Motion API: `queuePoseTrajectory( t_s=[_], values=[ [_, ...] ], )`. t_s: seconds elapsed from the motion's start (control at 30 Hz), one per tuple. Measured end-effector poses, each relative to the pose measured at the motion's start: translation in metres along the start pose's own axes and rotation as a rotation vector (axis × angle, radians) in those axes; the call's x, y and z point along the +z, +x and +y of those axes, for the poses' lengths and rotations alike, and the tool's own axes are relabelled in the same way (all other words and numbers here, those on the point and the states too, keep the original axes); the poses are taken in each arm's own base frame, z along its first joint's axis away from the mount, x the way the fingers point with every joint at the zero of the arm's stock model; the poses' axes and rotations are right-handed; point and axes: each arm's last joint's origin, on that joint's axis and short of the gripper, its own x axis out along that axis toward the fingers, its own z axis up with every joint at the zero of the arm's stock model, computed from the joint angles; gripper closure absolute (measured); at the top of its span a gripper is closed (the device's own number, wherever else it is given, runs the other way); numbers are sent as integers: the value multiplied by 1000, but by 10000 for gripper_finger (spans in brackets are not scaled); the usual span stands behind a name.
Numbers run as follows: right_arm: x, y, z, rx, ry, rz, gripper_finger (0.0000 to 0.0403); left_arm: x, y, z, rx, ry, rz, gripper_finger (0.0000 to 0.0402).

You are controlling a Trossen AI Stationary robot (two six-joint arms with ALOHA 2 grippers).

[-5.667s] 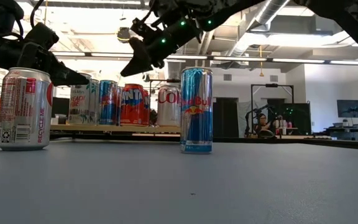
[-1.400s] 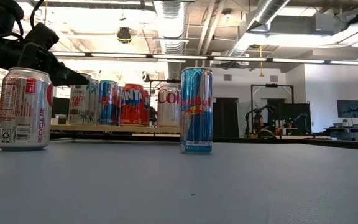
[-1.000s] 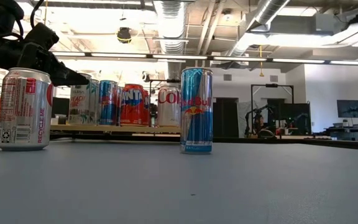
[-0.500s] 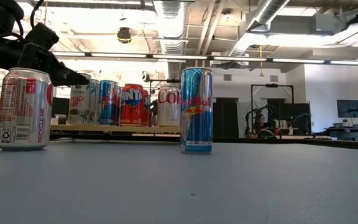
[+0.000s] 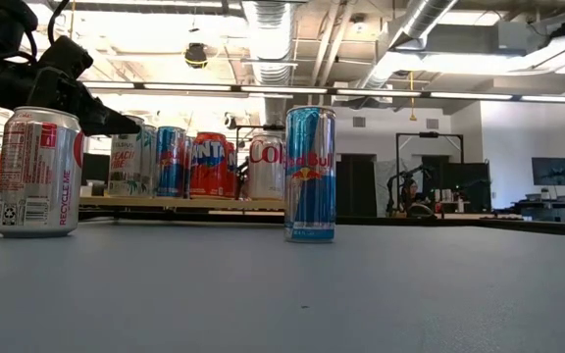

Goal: Place canned beverage on shelf
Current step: Put the white pink soda can on the shelf aligned with the other white pink soda cans

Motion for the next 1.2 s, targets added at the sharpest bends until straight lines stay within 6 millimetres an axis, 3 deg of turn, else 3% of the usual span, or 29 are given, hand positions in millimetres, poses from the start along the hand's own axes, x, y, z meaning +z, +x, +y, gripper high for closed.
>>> queuePoseTrajectory(
  t_s=[0.17,0.8,0.97,1.2],
  values=[
    [7,4,-12,-18,-21,-3,403,0,0,0,0,0,0,177],
    [10,4,-15,21,-12,18,403,0,0,0,0,0,0,177],
    [11,-15,-21,23,-15,44,403,0,0,0,1,0,0,177],
    [3,-55,-56,-145,142,186,403,0,0,0,1,0,-1,177]
  ],
)
